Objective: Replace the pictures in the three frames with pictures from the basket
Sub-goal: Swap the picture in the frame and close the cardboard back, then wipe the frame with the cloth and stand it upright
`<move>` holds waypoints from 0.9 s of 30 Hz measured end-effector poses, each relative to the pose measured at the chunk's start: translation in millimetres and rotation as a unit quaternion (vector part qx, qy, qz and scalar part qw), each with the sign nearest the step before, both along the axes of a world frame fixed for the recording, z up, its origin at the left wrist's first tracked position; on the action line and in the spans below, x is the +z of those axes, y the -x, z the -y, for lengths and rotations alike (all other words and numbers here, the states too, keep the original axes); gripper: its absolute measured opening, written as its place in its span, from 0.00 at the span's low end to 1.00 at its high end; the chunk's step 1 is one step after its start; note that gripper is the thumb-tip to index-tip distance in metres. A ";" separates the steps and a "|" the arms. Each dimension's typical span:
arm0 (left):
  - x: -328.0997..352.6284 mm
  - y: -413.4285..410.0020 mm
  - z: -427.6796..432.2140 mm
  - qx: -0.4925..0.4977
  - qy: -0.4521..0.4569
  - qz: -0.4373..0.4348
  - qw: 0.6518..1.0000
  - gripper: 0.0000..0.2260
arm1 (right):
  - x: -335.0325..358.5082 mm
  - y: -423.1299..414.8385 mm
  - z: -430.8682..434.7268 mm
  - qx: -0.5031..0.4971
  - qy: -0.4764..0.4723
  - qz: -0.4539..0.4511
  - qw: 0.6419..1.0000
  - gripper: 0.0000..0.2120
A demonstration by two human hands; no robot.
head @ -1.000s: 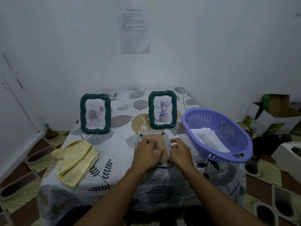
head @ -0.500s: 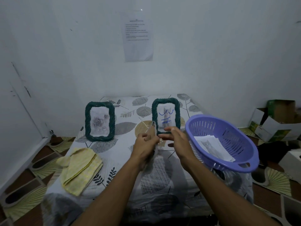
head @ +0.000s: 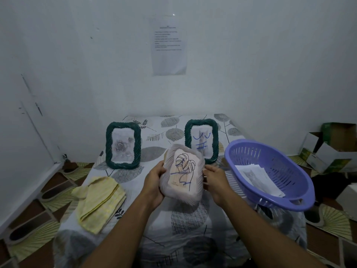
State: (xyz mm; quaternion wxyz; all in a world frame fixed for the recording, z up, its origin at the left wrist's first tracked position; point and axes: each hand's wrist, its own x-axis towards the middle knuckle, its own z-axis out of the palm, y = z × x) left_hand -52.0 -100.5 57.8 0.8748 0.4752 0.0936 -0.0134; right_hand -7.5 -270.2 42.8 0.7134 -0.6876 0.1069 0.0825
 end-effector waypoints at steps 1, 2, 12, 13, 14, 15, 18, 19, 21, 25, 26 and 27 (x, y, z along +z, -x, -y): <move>-2.2 -0.9 -2.7 0.005 -0.030 0.003 1.000 0.16 | 0.3 -0.5 0.9 -0.002 -0.014 0.000 1.000 0.10; -4.7 -1.9 -5.1 0.012 -0.059 0.003 0.998 0.15 | 1.2 -0.4 1.3 0.000 -0.022 0.002 1.000 0.09; -20.4 -4.8 -27.4 0.011 -0.320 0.022 0.947 0.12 | 4.4 -5.4 -8.5 -0.005 -0.050 0.038 0.998 0.09; -21.7 -4.9 -35.0 0.010 -0.382 0.038 0.924 0.12 | 4.2 -5.6 -8.1 -0.003 -0.044 0.042 0.998 0.09; -24.0 -4.2 -45.5 0.017 -0.452 0.054 0.890 0.12 | 2.4 -6.9 -7.4 -0.002 -0.034 0.046 0.998 0.08; -27.9 -2.7 -58.3 0.035 -0.527 0.066 0.847 0.13 | 0.9 -7.8 -7.0 -0.001 -0.024 0.048 0.999 0.08; -38.5 4.7 -108.8 0.111 -0.679 0.035 0.725 0.17 | -3.5 -8.4 -9.4 -0.006 -0.008 0.049 0.999 0.09; -39.6 9.4 -124.5 0.125 -0.722 0.021 0.680 0.18 | -5.3 -8.3 -11.0 -0.005 -0.005 0.048 0.999 0.10; -45.0 17.0 -151.3 0.140 -0.804 0.011 0.578 0.22 | -6.7 -6.3 -15.6 -0.004 -0.007 0.050 0.999 0.08; -45.8 36.9 -168.8 0.185 -0.812 0.018 0.554 0.17 | -10.3 -7.8 -27.6 0.004 -0.001 0.052 0.999 0.08; -48.4 39.3 -169.0 0.166 -0.811 0.009 0.561 0.16 | -12.0 -8.9 -30.6 0.006 0.001 0.053 0.999 0.09; -51.8 41.1 -167.9 0.144 -0.811 0.007 0.567 0.14 | -12.3 -9.0 -33.9 0.009 0.002 0.052 0.999 0.08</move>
